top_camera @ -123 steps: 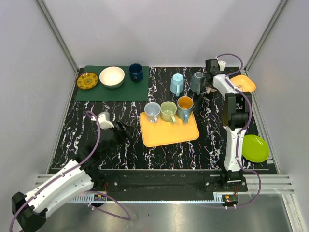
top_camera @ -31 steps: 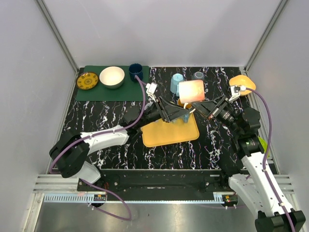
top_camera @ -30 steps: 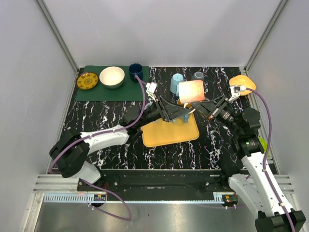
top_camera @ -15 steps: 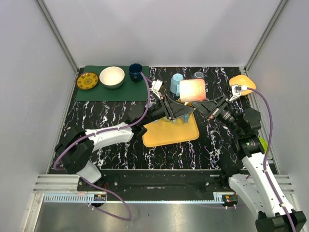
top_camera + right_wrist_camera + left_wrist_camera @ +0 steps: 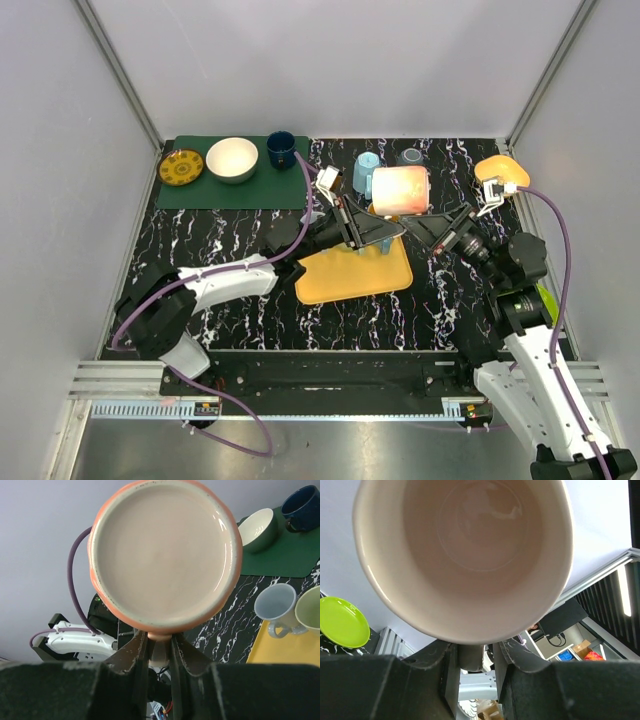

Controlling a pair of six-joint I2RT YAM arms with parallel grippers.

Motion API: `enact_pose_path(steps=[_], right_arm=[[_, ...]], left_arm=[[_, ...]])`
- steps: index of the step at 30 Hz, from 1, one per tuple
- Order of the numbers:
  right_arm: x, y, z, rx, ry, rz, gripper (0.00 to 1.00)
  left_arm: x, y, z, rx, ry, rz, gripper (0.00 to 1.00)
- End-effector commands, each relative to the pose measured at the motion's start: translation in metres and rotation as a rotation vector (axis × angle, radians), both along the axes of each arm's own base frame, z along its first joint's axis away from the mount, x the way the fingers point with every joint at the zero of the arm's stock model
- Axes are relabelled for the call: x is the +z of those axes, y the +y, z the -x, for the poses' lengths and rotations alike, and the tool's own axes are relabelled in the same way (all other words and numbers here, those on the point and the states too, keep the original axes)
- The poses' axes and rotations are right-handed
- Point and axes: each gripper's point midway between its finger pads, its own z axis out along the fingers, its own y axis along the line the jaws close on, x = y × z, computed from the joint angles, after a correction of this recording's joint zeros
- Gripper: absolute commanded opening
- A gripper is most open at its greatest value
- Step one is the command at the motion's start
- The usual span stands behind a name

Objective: Turn the mug right side up

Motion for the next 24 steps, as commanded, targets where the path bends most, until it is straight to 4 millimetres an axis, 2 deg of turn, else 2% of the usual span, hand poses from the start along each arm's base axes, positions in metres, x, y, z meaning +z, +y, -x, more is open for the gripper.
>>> enact_pose_path(steps=[1, 2, 4, 5, 8, 12, 13, 15, 16, 17, 19, 21, 22, 23, 24], right_arm=[[-0.005, 0.008, 0.020, 0.079, -0.038, 0.066, 0.00], [-0.005, 0.008, 0.022, 0.079, -0.046, 0.073, 0.00], [-0.010, 0.009, 0.023, 0.091, -0.040, 0.080, 0.00], [-0.011, 0.009, 0.025, 0.093, -0.043, 0.085, 0.00], [-0.016, 0.010, 0.027, 0.105, -0.036, 0.092, 0.00], [-0.010, 0.010, 0.029, 0.105, -0.050, 0.097, 0.00], [-0.012, 0.009, 0.029, 0.100, -0.044, 0.109, 0.08], [-0.006, 0.008, 0.030, 0.097, -0.052, 0.115, 0.25], [-0.004, 0.008, 0.030, 0.095, -0.056, 0.116, 0.41], [-0.006, 0.008, 0.031, 0.093, -0.036, 0.121, 0.45], [-0.001, 0.007, 0.032, 0.083, -0.038, 0.113, 0.53], [0.006, 0.005, 0.032, 0.073, -0.039, 0.108, 0.64], [0.008, 0.004, 0.031, 0.067, -0.037, 0.110, 0.67], [0.010, 0.003, 0.030, 0.050, -0.034, 0.113, 0.72], [0.012, 0.000, 0.031, 0.036, -0.023, 0.122, 0.74]], left_arm=[[0.077, 0.032, 0.004, 0.049, -0.118, 0.272, 0.28], [0.078, 0.033, 0.004, 0.050, -0.118, 0.277, 0.25], [0.081, 0.034, 0.005, 0.049, -0.123, 0.280, 0.04], [0.082, 0.035, 0.005, 0.048, -0.126, 0.280, 0.00], [0.083, 0.034, 0.008, 0.036, -0.139, 0.265, 0.00], [0.075, 0.032, 0.014, 0.043, -0.185, 0.189, 0.00], [0.063, 0.029, 0.010, 0.074, -0.202, 0.129, 0.00], [0.055, 0.035, 0.010, 0.122, -0.216, 0.077, 0.00], [0.045, 0.035, 0.008, 0.148, -0.236, 0.026, 0.00], [0.041, 0.041, 0.011, 0.164, -0.249, 0.010, 0.00], [0.028, 0.046, 0.006, 0.217, -0.258, -0.050, 0.00], [0.024, 0.057, 0.007, 0.267, -0.285, -0.079, 0.00], [0.012, 0.059, 0.004, 0.287, -0.276, -0.134, 0.00], [0.015, 0.069, 0.009, 0.311, -0.292, -0.149, 0.00], [0.010, 0.076, 0.003, 0.371, -0.314, -0.191, 0.00]])
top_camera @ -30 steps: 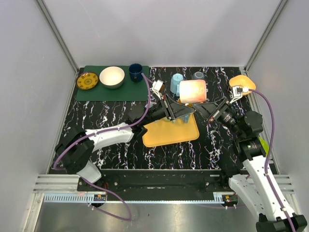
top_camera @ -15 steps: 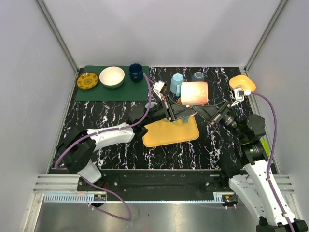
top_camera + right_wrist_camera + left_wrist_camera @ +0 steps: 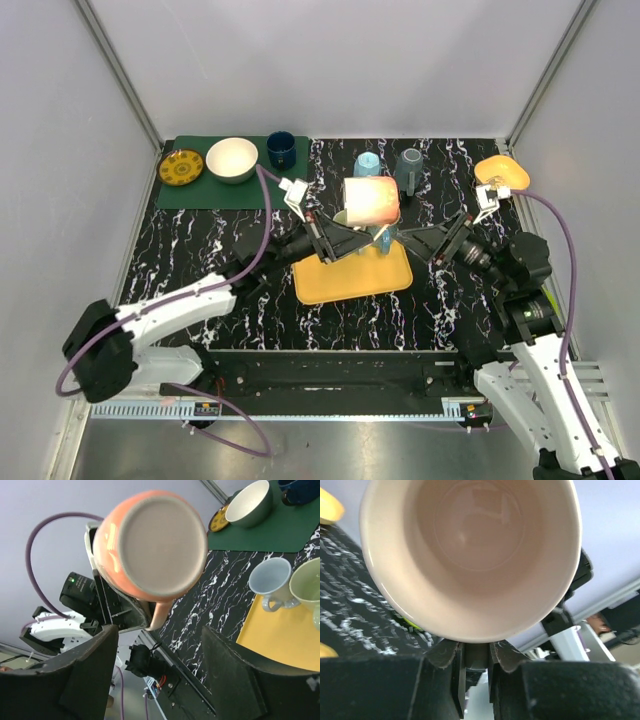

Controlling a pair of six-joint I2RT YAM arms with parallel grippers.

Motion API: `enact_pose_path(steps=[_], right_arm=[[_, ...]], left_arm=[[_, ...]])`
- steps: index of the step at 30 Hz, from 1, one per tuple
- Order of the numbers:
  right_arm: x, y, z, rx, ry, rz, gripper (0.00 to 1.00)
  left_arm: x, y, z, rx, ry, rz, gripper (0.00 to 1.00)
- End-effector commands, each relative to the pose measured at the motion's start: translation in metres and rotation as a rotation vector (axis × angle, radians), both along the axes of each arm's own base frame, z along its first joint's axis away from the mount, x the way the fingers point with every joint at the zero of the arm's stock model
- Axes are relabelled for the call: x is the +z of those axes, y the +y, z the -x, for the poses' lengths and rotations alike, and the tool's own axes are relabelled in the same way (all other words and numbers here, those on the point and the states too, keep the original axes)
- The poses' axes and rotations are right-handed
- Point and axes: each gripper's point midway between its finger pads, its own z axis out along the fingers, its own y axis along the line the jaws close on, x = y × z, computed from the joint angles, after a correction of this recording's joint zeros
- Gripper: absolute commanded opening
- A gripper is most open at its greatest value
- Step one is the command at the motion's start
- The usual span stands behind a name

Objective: Turn the mug right side up

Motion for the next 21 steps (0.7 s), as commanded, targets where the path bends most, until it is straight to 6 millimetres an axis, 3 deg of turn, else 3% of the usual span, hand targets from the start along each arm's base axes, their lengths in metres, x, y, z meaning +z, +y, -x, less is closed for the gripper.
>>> enact_pose_path(steps=[1, 2, 3, 4, 6, 7, 12, 16, 21], right_arm=[[0.027, -0.007, 0.010, -0.030, -0.060, 0.034, 0.76], [0.026, -0.013, 0.003, -0.086, -0.052, 0.045, 0.79], [0.023, -0.017, 0.002, -0.118, -0.023, 0.063, 0.80], [0.021, -0.022, -0.001, -0.152, -0.022, 0.082, 0.80], [0.011, -0.034, -0.011, -0.245, 0.024, 0.113, 0.80], [0.007, -0.037, -0.013, -0.262, 0.027, 0.131, 0.80], [-0.008, -0.053, -0.025, -0.368, 0.081, 0.207, 0.80], [-0.017, -0.059, -0.033, -0.400, 0.100, 0.250, 0.79], [-0.030, -0.057, -0.039, -0.400, 0.143, 0.268, 0.79]], left_arm=[[0.012, 0.038, -0.010, 0.219, -0.165, -0.082, 0.00], [0.015, 0.051, -0.006, 0.254, -0.181, -0.096, 0.00], [0.009, 0.062, -0.013, 0.324, -0.200, -0.146, 0.00], [-0.012, 0.069, -0.014, 0.348, -0.174, -0.235, 0.00], [-0.020, 0.094, -0.019, 0.454, -0.170, -0.304, 0.00], [-0.040, 0.101, -0.018, 0.466, -0.138, -0.380, 0.00], [-0.102, 0.138, -0.007, 0.560, -0.035, -0.575, 0.00], [-0.148, 0.150, 0.017, 0.557, 0.020, -0.717, 0.00], [-0.173, 0.153, 0.020, 0.581, 0.033, -0.828, 0.00]])
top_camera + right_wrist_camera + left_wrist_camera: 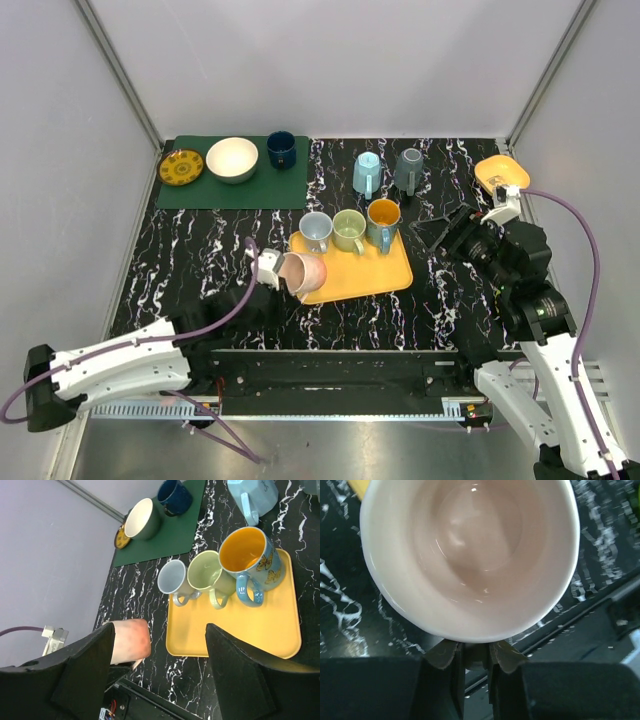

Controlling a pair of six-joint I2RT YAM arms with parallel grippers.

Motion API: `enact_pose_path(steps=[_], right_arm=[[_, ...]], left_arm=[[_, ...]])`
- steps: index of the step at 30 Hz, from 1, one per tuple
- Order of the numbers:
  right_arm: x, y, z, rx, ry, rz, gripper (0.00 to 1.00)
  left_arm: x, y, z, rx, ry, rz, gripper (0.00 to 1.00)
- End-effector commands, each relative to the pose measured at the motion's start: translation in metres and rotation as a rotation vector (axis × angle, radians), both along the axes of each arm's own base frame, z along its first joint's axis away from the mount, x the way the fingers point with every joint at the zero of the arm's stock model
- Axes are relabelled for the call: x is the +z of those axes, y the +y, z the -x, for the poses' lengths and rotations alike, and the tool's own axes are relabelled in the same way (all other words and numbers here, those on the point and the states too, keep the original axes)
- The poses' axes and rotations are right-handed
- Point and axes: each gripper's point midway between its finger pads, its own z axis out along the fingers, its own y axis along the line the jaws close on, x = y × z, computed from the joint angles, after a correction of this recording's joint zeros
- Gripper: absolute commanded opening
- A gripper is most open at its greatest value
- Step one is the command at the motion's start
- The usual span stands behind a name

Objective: Turn the mug right side up

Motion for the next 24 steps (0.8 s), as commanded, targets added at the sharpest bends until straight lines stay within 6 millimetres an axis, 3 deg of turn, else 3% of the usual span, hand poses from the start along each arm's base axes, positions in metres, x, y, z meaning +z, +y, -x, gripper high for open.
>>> enact_pose_path(steps=[1, 10, 24], right_arm=[[0.002, -0.005, -0.006, -0.031, -0.007, 0.034, 0.78], [-0.009, -0.007, -0.003, -0.039, 0.023, 0.046, 0.78], [-0.025, -0.004, -0.007, -0.024, 0.050, 0.060, 0.78]], left_arm=[[0.016, 0.000, -0.020, 0.111, -0.076, -0.018, 0.00], [-0.021, -0.004, -0.041, 0.225, -0.034, -0.214, 0.00], [-0.039, -0.038, -0.065, 0.151, 0.029, -0.281, 0.00]])
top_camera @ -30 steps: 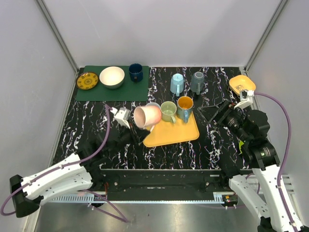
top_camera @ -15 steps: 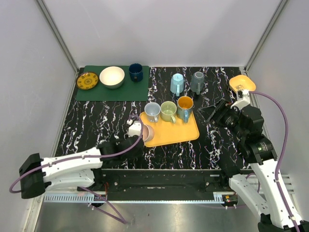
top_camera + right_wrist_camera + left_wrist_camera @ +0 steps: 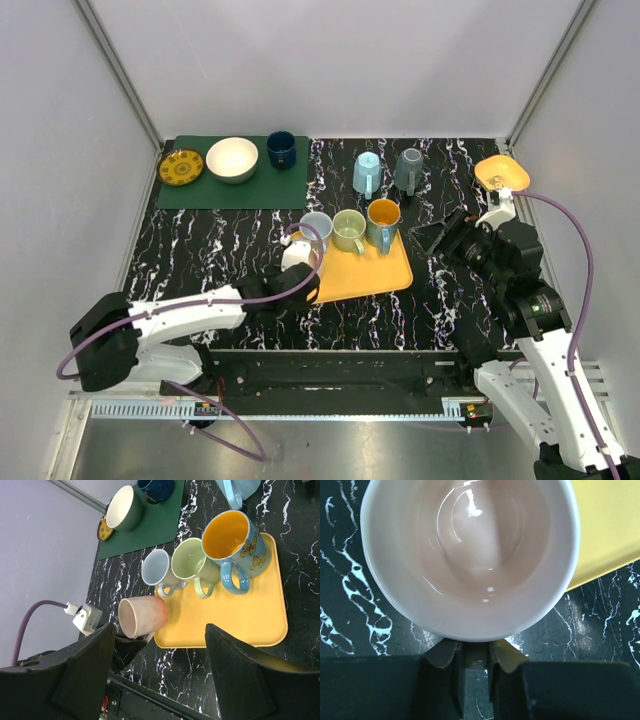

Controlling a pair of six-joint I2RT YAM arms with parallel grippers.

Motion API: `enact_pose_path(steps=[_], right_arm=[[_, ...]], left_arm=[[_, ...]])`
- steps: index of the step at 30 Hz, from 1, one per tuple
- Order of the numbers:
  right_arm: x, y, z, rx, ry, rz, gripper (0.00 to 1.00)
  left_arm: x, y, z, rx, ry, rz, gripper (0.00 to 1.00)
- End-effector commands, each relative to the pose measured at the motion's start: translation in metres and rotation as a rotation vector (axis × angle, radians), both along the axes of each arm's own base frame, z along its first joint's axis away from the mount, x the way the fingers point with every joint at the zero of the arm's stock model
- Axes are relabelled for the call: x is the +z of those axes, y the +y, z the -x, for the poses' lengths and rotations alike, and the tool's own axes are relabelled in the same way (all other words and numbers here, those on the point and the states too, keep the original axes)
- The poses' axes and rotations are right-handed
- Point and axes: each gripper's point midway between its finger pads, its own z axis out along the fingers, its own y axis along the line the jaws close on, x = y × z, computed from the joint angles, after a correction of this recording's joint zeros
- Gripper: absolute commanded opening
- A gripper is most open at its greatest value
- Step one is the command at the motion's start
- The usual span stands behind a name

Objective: Turn the mug right side up

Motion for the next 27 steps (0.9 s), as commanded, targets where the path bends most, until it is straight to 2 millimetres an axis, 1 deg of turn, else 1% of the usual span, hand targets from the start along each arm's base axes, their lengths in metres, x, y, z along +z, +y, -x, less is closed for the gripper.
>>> enact_pose_path(steps=[1, 5, 7, 10, 15, 17, 21, 25, 26, 27], right_arm=[[0.002, 0.000, -0.005, -0.003, -0.026, 0.016, 0.78], [0.000, 0.000, -0.006, -0.004, -0.027, 0.018, 0.78], [-0.002, -0.001, -0.007, -0.006, -0.024, 0.022, 0.78], [-0.004, -0.001, -0.008, -0.008, -0.022, 0.029, 0.78], [-0.009, -0.002, -0.010, -0.013, -0.016, 0.034, 0.78], [-0.010, -0.001, -0.010, -0.010, -0.015, 0.032, 0.78], [-0.012, 0.000, -0.012, -0.010, -0.009, 0.030, 0.78], [-0.011, 0.000, -0.014, -0.012, -0.012, 0.027, 0.78], [-0.010, 0.000, -0.014, -0.013, -0.013, 0.025, 0.78], [-0.010, 0.000, -0.015, -0.014, -0.012, 0.026, 0.78]], left_arm=[[0.035, -0.044, -0.023, -0.043, -0.061, 0.100, 0.00], [0.024, -0.052, -0.020, -0.077, -0.010, 0.059, 0.00], [0.022, -0.052, -0.020, -0.077, 0.004, 0.043, 0.00], [0.016, -0.048, -0.018, -0.077, 0.022, 0.014, 0.00], [0.001, -0.039, -0.014, -0.083, 0.072, -0.052, 0.00], [-0.002, -0.036, -0.011, -0.086, 0.087, -0.064, 0.00], [-0.001, -0.030, -0.010, -0.074, 0.097, -0.099, 0.00], [0.004, -0.026, -0.010, -0.074, 0.093, -0.115, 0.29], [0.005, -0.024, -0.010, -0.071, 0.092, -0.116, 0.39], [0.008, -0.024, -0.010, -0.071, 0.087, -0.109, 0.44]])
